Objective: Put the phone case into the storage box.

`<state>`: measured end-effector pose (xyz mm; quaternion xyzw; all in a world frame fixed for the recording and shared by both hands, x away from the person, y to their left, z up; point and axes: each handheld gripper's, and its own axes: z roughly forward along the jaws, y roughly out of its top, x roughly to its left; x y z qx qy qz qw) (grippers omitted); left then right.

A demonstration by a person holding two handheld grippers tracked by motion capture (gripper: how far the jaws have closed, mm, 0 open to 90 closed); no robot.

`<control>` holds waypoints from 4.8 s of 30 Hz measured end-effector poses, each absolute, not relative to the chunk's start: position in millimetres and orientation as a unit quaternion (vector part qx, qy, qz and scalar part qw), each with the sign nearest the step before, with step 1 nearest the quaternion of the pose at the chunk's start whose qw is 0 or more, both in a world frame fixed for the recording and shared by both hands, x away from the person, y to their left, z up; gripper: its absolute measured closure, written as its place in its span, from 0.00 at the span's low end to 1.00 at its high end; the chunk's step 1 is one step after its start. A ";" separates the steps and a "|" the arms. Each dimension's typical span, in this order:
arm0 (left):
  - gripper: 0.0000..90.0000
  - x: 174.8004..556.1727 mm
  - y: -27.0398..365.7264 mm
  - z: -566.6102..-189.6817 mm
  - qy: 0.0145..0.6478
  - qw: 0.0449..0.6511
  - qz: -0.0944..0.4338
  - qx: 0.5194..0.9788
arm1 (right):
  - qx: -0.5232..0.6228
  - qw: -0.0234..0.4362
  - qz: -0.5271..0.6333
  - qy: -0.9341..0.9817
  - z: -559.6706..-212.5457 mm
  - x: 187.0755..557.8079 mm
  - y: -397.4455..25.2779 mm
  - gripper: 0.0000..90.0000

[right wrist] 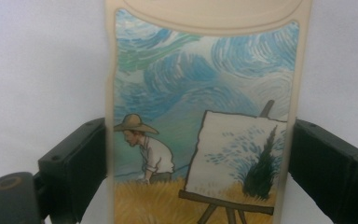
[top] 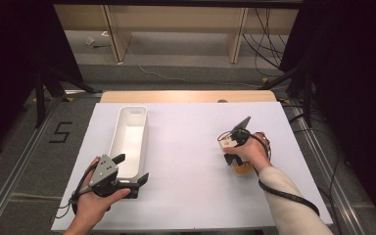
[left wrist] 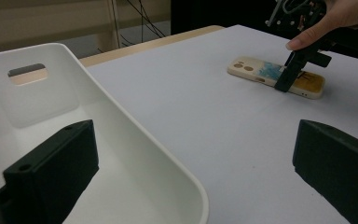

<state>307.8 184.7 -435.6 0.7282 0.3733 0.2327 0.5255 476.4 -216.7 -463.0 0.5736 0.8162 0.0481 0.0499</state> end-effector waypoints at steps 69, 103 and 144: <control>0.00 308.2 184.8 -435.9 0.377 0.526 0.234 0.725 | 0.500 0.130 0.273 0.812 -444.0 441.6 -248.3 0.13; 0.00 308.5 185.6 -435.8 0.378 0.524 0.237 0.725 | 0.444 0.174 0.361 0.801 -443.1 426.0 -254.2 0.13; 0.03 355.7 118.6 -379.0 0.346 0.548 0.222 0.728 | 0.356 0.182 0.454 0.796 -435.5 399.4 -219.3 0.13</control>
